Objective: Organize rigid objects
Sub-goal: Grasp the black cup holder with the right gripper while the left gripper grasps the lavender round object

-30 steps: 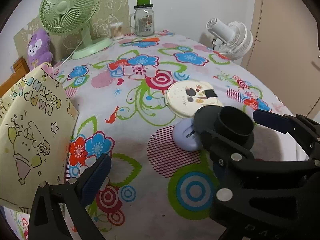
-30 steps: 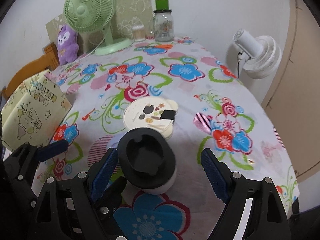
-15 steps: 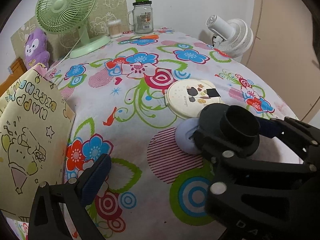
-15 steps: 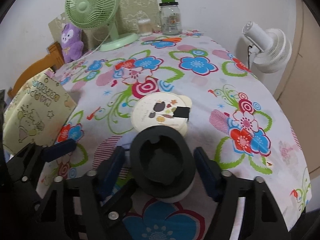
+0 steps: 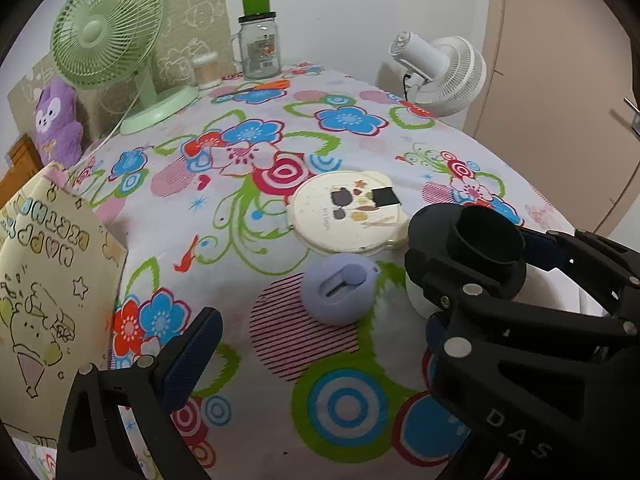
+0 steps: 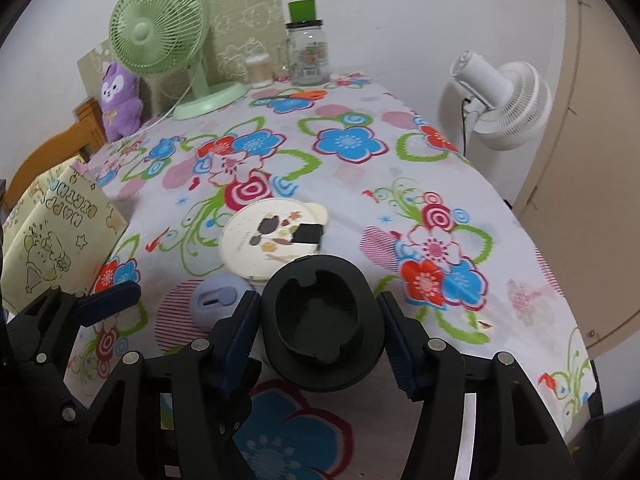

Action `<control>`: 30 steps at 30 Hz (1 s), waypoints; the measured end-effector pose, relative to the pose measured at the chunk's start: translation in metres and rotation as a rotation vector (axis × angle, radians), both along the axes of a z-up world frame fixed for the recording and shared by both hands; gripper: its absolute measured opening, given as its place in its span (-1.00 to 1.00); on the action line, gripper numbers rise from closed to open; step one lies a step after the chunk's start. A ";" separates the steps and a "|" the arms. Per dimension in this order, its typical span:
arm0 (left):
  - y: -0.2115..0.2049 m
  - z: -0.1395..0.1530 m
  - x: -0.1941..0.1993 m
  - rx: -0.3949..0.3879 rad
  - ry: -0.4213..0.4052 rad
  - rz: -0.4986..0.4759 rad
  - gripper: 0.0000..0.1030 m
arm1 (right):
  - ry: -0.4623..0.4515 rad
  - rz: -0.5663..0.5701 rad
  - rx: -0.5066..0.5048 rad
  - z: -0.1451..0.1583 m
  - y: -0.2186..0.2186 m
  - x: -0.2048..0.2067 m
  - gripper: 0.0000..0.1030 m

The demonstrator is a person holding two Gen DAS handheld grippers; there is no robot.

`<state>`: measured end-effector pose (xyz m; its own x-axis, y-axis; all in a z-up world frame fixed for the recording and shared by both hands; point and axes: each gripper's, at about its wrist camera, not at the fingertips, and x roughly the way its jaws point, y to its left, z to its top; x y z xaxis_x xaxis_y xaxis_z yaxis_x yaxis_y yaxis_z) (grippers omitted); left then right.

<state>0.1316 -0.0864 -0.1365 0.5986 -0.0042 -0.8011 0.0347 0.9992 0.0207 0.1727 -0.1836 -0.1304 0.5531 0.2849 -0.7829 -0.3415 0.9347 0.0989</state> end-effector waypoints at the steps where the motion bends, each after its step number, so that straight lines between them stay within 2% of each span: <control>1: -0.002 0.000 0.001 0.004 -0.001 -0.003 0.99 | -0.004 -0.005 -0.002 0.001 -0.002 -0.001 0.20; 7: -0.007 -0.001 0.007 0.020 0.000 -0.014 0.94 | -0.011 -0.042 -0.001 0.002 -0.015 -0.002 0.20; 10: -0.009 -0.003 0.011 0.031 -0.003 -0.016 0.83 | -0.003 -0.059 0.012 0.002 -0.019 0.000 0.20; 13: -0.009 -0.002 0.015 0.012 -0.006 -0.030 0.60 | 0.001 -0.067 0.018 0.001 -0.020 0.001 0.21; 15: -0.010 -0.001 0.017 -0.009 -0.007 -0.048 0.34 | 0.001 -0.071 0.020 0.001 -0.020 0.002 0.21; 16: -0.010 -0.001 0.017 -0.020 -0.005 -0.056 0.27 | 0.002 -0.071 0.021 0.001 -0.020 0.003 0.21; 18: -0.012 0.000 0.017 -0.036 -0.004 -0.071 -0.08 | 0.004 -0.075 0.025 0.001 -0.019 0.004 0.21; 19: -0.012 0.001 0.016 -0.036 -0.006 -0.070 -0.12 | 0.005 -0.074 0.025 0.001 -0.018 0.005 0.21; 30: -0.001 0.009 0.006 -0.018 -0.016 -0.039 -0.14 | -0.007 -0.065 0.022 0.008 -0.006 -0.001 0.21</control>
